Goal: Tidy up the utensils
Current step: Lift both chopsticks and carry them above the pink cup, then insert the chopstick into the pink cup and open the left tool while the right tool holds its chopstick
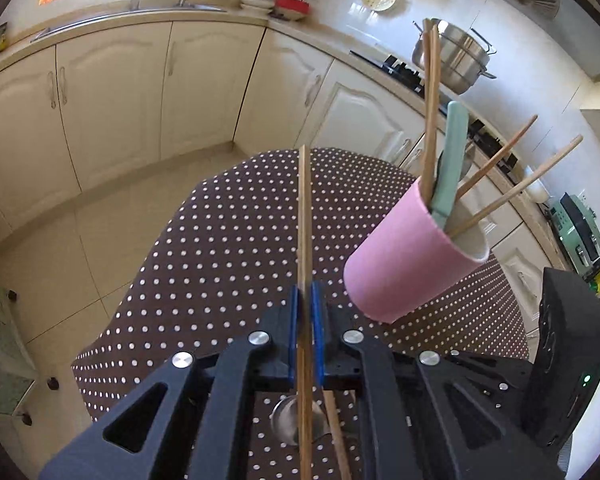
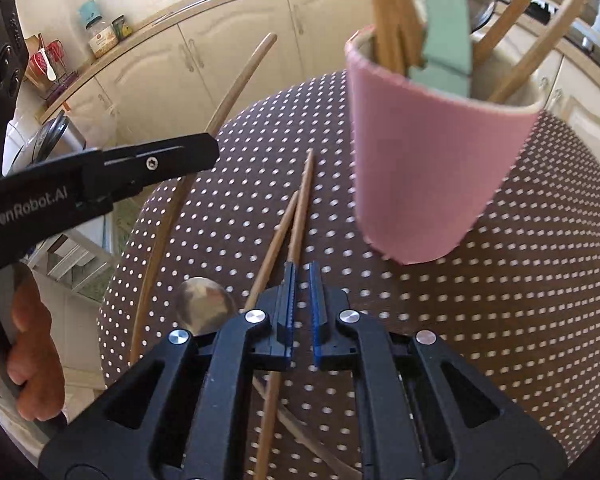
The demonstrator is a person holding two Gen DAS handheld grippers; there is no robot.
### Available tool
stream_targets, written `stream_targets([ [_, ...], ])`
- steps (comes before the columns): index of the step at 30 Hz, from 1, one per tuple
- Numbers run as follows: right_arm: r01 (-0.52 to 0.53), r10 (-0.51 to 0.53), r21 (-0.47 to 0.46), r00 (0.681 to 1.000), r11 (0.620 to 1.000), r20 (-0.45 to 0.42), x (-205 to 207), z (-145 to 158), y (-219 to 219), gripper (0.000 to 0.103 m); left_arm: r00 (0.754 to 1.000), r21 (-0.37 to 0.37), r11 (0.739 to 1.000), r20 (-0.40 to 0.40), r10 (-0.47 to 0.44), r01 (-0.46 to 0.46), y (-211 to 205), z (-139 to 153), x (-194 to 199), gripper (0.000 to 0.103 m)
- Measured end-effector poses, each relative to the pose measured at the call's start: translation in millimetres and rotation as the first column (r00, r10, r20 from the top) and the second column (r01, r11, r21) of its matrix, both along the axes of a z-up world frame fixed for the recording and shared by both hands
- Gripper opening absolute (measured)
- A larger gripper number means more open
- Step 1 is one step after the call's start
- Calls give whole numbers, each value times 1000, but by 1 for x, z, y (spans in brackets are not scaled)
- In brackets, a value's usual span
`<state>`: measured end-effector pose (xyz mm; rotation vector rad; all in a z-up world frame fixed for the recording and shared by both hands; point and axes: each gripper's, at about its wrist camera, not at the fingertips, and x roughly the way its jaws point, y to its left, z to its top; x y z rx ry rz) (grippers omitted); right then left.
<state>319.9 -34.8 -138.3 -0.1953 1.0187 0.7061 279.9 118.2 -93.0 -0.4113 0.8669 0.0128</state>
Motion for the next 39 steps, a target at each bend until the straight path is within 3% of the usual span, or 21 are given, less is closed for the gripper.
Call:
stream_targets([
  [3,5,-5,-11,1000,1000,-15,-10,-8,3,15,1000,-7,1000,-8,-4,4,6,-4,-3,7],
  [7,5,-6,-51,1000,999,-17,-9,-15,15,16,1000,-6,1000,-18,-8,8,6,-10,-8,7],
  [10,-4,5,-81,1000,997,9,-12,-17,28,15,1000,-11,1000,-24,-10,10,7,-16,-11,7],
  [12,-2,6,-105,999,994,36,-15,-19,35,6,1000,-12,1000,-26,-13,13,7,-16,-12,7],
  [15,-1,5,-83,999,997,41,-16,-20,31,6,1000,-29,999,0,-24,24,7,-13,-16,7],
  [21,-9,2,59,994,998,110,-34,4,1,6,994,-35,997,87,-63,66,0,7,-22,7],
  [25,-3,-41,197,975,980,218,-45,40,-24,6,980,-37,994,173,-96,104,-10,29,-24,7],
  [31,10,-179,398,903,917,391,-48,86,-61,6,939,-6,988,312,-143,152,-32,71,-17,7],
  [36,-6,-276,528,847,849,455,-31,106,-74,6,893,46,988,423,-153,148,-52,107,-2,7],
  [39,-11,-331,572,805,820,492,-20,111,-87,6,877,70,988,455,-152,135,-60,122,7,7],
])
